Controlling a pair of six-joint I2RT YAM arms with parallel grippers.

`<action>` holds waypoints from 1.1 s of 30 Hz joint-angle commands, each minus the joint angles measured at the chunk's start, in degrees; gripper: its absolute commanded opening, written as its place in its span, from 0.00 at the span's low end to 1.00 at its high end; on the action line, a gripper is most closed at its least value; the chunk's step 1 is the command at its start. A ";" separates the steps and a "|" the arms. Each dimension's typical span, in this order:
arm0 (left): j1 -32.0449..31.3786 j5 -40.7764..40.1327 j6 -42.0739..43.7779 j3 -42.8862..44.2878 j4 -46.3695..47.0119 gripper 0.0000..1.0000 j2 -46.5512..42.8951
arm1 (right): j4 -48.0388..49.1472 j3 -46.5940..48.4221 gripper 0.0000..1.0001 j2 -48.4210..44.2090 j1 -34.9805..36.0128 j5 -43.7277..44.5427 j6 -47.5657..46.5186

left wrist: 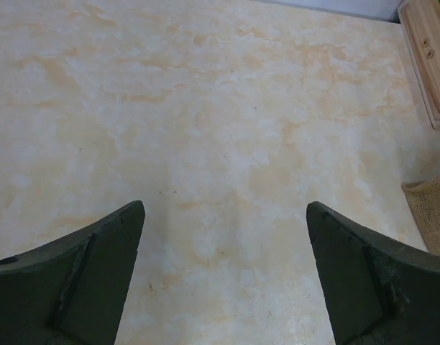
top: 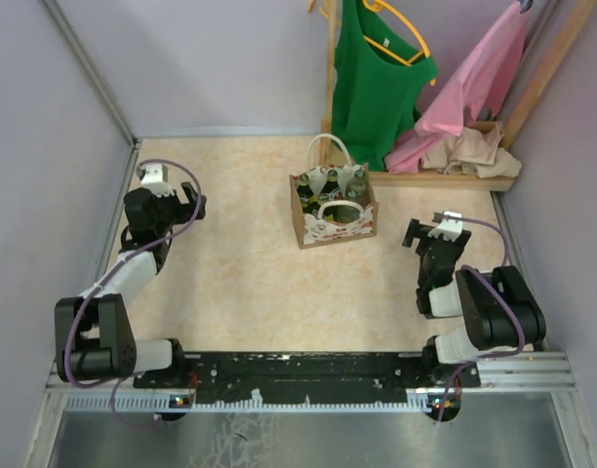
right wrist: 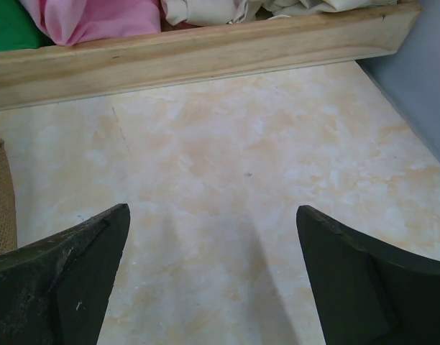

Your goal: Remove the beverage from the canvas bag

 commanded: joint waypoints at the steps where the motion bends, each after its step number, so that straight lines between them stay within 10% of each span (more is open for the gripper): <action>1: -0.21 -0.70 -0.58 2.49 0.59 1.00 -0.41 | 2.62 1.11 0.99 -0.97 -0.08 0.19 0.08; 15: -0.58 10.67 -4.97 3.97 1.11 1.00 -3.80 | 2.62 1.15 0.99 -0.97 -0.05 0.23 0.10; 33: -24.93 16.08 0.91 44.18 -24.35 1.00 17.27 | 2.61 1.16 0.99 -0.97 -0.06 0.22 0.17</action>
